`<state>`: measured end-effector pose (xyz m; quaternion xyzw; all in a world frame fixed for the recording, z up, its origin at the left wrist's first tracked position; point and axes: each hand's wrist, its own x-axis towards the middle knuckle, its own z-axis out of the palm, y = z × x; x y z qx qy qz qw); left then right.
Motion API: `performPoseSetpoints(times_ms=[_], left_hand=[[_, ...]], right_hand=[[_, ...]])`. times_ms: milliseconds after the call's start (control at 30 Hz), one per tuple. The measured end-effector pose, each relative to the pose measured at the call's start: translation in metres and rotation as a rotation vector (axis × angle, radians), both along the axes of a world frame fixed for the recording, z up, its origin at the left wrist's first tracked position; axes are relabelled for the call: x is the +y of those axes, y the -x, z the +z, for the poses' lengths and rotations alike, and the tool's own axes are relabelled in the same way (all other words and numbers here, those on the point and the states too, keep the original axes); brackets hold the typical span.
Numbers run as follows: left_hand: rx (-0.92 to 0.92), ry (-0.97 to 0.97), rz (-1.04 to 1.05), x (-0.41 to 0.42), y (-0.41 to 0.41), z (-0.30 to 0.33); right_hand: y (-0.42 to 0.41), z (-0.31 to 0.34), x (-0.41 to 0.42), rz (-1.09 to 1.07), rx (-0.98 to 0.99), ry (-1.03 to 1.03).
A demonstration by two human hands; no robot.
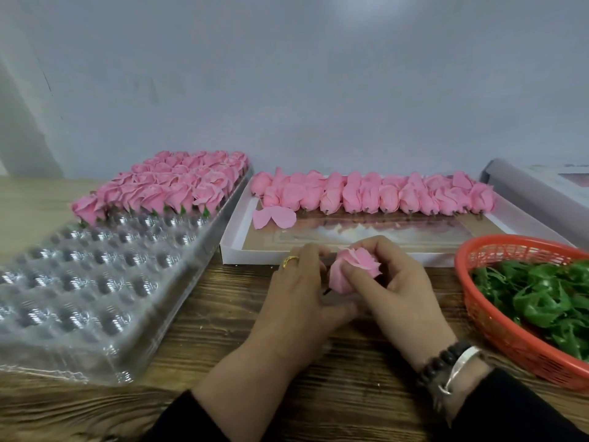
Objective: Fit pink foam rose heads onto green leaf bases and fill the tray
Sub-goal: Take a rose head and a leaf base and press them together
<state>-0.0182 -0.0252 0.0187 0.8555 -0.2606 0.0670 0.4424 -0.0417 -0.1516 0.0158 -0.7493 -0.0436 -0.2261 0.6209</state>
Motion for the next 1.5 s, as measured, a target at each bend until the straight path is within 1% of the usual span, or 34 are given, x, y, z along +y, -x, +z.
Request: performPoseSetpoints(times_ms=[100,167,233,300,400,467,500,567,633,700,767,833,900,967,1100,1200,1267,1333,1400,1500], left_hand=[[0.249,0.17,-0.051,-0.002,0.002,-0.003],[0.337,0.252,-0.074,-0.002,0.002,-0.002],[0.378,0.282,-0.129,-0.003,0.001,0.001],[0.398,0.306,-0.204,-0.002,0.0,0.002],[0.364,0.293,-0.285,0.001,0.002,0.005],[0.344,0.29,-0.326,0.002,0.003,0.003],[0.351,0.321,-0.328,0.002,0.003,0.001],[0.382,0.458,-0.275,0.001,0.003,0.001],[0.453,0.621,-0.16,0.001,0.001,0.0],[0.498,0.781,-0.1,0.002,-0.001,0.001],[0.555,0.912,-0.123,0.002,-0.002,0.003],[0.628,0.974,-0.141,0.001,-0.002,0.004],[0.694,1.009,-0.157,-0.002,0.0,0.004],[0.718,1.009,-0.169,-0.007,0.004,0.004],[0.71,1.042,-0.196,-0.013,0.01,0.002],[0.766,1.053,-0.212,-0.012,0.008,0.001],[0.797,1.064,-0.231,-0.009,0.006,0.003],[0.83,1.053,-0.219,-0.006,0.003,0.004],[0.845,1.035,-0.191,-0.004,-0.001,0.003],[0.82,1.078,-0.2,-0.003,-0.002,0.003]], right_hand=[[0.004,0.0,0.007,0.028,-0.013,0.109],[0.007,0.0,0.012,0.049,-0.042,0.228],[0.009,0.002,0.014,0.045,-0.077,0.347],[0.009,0.003,0.014,0.033,-0.128,0.413],[0.01,0.006,0.015,-0.002,-0.269,0.484],[0.012,0.009,0.017,-0.072,-0.368,0.475],[0.013,0.009,0.017,-0.113,-0.412,0.449],[0.014,0.009,0.017,-0.161,-0.461,0.373],[0.014,0.007,0.014,-0.171,-0.424,0.286],[0.01,0.003,0.013,-0.148,-0.3,0.232],[0.007,-0.002,0.016,-0.069,-0.149,0.227],[0.005,-0.004,0.021,0.029,-0.064,0.204],[0.004,-0.004,0.025,0.058,-0.045,0.163],[0.005,-0.004,0.025,0.037,-0.043,0.148],[0.006,-0.004,0.023,-0.012,-0.017,0.229],[0.007,-0.002,0.025,-0.02,0.014,0.239],[0.007,-0.001,0.025,0.038,0.043,0.145],[0.008,0.002,0.023,0.147,0.101,0.054],[0.009,0.005,0.022,0.229,0.175,0.029],[0.008,0.004,0.021,0.256,0.172,-0.008]])
